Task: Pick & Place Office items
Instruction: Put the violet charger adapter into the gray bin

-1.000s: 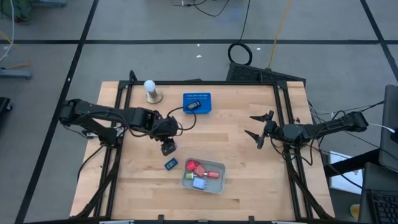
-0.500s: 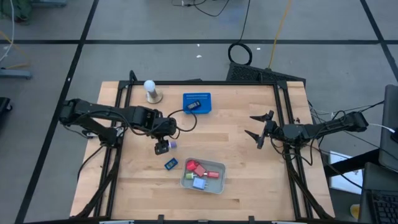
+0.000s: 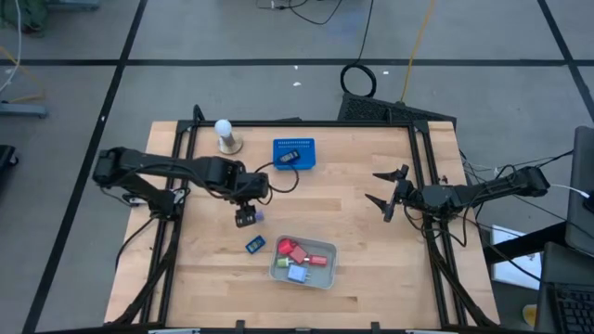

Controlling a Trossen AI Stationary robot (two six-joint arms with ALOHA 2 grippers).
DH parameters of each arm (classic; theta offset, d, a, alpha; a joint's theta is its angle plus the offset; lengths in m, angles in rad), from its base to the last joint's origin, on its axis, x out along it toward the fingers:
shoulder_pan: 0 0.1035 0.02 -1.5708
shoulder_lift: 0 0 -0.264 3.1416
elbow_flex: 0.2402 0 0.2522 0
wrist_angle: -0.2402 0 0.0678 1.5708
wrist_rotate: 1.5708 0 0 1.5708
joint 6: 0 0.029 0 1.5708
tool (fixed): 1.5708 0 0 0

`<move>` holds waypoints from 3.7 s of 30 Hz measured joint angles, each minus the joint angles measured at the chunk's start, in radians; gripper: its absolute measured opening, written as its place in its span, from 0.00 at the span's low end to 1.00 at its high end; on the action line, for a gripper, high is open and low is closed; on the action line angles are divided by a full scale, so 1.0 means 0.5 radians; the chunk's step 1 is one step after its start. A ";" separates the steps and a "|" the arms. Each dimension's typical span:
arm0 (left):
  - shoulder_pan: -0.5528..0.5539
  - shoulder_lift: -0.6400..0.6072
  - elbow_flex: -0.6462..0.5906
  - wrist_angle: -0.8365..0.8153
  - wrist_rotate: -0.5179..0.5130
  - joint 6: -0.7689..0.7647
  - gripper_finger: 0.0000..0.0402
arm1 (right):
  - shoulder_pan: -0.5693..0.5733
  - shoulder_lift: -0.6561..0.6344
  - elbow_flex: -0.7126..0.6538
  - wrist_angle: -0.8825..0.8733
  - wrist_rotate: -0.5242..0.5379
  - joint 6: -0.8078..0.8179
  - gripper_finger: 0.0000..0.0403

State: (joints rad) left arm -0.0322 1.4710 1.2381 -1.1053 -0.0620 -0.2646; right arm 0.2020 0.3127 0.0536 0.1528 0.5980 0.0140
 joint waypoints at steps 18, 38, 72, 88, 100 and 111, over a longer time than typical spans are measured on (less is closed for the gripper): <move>0.001 0.129 -0.001 0.070 0.037 -0.013 0.66 | 0.000 0.000 0.000 0.000 0.000 0.001 0.84; 0.001 0.132 -0.263 0.376 0.130 0.003 0.67 | 0.000 0.000 0.000 0.000 0.000 0.001 0.84; 0.023 0.132 -0.640 0.863 0.119 0.009 0.67 | 0.000 0.000 0.000 0.000 0.000 0.001 0.84; 0.041 0.132 -0.729 0.958 0.125 0.057 0.67 | 0.000 0.000 0.000 0.000 0.000 0.001 0.84; 0.042 0.132 -0.729 0.958 0.124 0.107 0.67 | 0.000 0.000 0.001 0.001 0.000 0.000 0.84; 0.042 0.242 -0.729 1.059 0.125 0.112 0.67 | 0.000 0.000 0.001 0.000 0.000 0.001 0.84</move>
State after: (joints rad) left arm -0.0113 1.5920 0.8734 -0.5758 0.0007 -0.2085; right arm 0.2020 0.3128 0.0539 0.1528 0.5980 0.0143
